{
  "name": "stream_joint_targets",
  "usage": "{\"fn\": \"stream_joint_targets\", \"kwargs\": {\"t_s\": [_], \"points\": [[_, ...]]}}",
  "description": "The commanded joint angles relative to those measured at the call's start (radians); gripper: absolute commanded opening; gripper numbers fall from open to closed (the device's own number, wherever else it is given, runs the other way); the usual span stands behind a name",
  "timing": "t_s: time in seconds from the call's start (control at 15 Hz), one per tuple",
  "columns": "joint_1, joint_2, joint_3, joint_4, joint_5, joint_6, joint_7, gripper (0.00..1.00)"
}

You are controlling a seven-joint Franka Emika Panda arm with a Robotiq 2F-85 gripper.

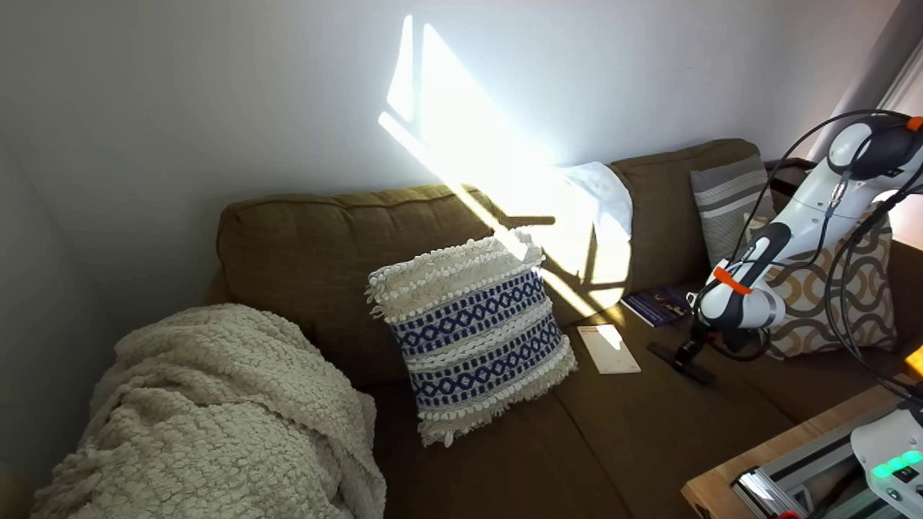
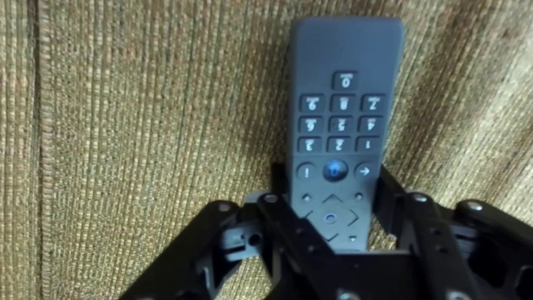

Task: Twist the remote control

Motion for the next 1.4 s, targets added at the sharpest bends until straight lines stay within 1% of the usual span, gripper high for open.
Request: {"fn": "stream_joint_targets", "kwargs": {"t_s": [0.0,0.27,0.47,0.6,0.73,1.0,1.33], "points": [[-0.028,-0.05,0.016,-0.039,0.072,-0.026,0.107,0.26],[-0.061,-0.1,0.056,-0.074,0.161,-0.057,0.204,0.26],[-0.049,-0.121,0.061,-0.089,0.241,-0.039,0.296,0.26],[-0.016,-0.128,0.047,-0.094,0.298,-0.018,0.37,0.26],[0.003,-0.127,0.043,-0.091,0.353,-0.02,0.435,0.26],[0.027,-0.098,0.053,-0.061,0.464,-0.036,0.559,0.26],[0.061,-0.06,0.057,-0.03,0.557,-0.032,0.659,0.26]]}}
